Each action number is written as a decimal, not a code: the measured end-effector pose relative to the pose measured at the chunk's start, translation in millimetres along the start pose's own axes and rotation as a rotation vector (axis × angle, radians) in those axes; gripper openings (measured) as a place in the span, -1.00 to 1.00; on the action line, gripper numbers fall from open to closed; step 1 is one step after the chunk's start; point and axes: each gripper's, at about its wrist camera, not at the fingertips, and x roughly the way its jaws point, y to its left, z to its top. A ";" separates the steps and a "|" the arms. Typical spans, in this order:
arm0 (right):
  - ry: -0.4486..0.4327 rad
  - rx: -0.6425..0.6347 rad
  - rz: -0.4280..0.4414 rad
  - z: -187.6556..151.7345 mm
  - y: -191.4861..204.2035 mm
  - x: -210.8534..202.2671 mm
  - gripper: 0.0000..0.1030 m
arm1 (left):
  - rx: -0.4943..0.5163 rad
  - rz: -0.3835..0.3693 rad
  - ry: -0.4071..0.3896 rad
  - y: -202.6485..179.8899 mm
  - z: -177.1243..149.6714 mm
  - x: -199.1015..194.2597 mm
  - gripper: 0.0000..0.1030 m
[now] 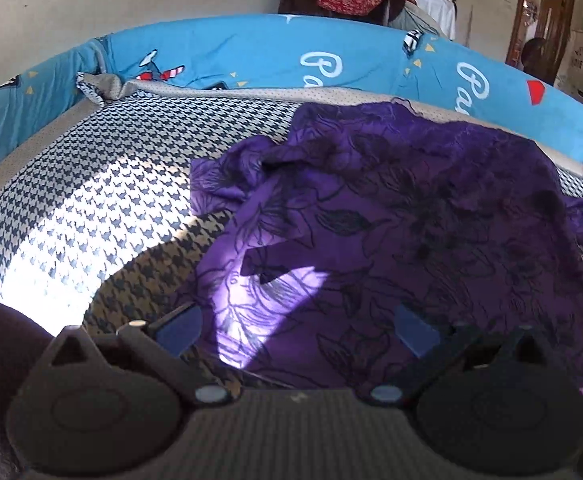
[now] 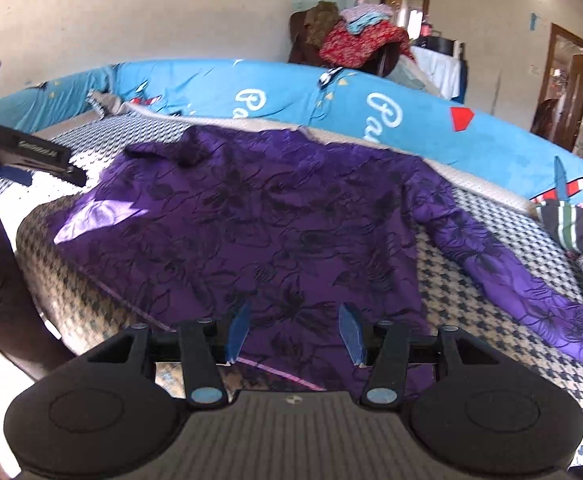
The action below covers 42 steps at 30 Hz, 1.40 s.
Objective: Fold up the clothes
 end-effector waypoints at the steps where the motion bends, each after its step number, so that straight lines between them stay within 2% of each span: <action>1: 0.024 -0.013 0.031 -2.2 5.1 4.0 -0.06 | 0.025 -0.011 0.014 -4.5 -4.8 2.5 1.00; 5: 0.130 -0.048 0.155 -10.8 26.2 23.7 -0.08 | 0.075 -0.039 0.080 -11.8 -22.9 13.3 1.00; 10: 0.209 -0.077 0.167 -18.5 47.2 51.6 -0.23 | 0.092 -0.056 0.116 -14.3 -31.1 19.5 1.00; 13: 0.180 -0.078 0.134 -15.7 50.8 58.7 -0.31 | 0.103 -0.072 0.124 -15.6 -34.2 19.5 1.00; 17: 0.070 -0.073 0.099 -2.7 46.7 57.1 -0.31 | 0.125 -0.109 0.149 -19.8 -39.7 20.6 1.00; 21: 0.057 -0.089 0.039 12.4 43.2 73.7 -0.31 | 0.135 -0.117 0.175 -25.7 -41.6 29.4 1.00; 25: 0.044 -0.009 0.032 24.6 31.4 85.6 -0.31 | 0.106 -0.059 0.134 -20.7 -27.1 44.7 1.00; 27: 0.046 0.030 0.008 27.1 25.4 88.4 -0.31 | 0.070 -0.046 0.175 -15.5 -17.0 59.5 1.00; 29: 0.035 0.072 -0.007 26.4 19.4 82.9 -0.31 | 0.014 -0.073 0.184 -9.1 -9.7 65.2 1.00; 33: 0.018 0.104 0.050 21.2 16.1 65.0 -0.31 | 0.017 -0.048 0.141 -12.0 3.3 67.5 1.00; 39: 0.058 -0.010 0.204 8.9 44.2 58.9 -0.32 | 0.025 -0.023 0.113 -18.5 20.5 79.7 1.00; 42: 0.073 -0.094 0.193 6.8 62.6 67.7 -0.32 | 0.016 -0.018 0.117 -18.0 25.4 88.4 1.00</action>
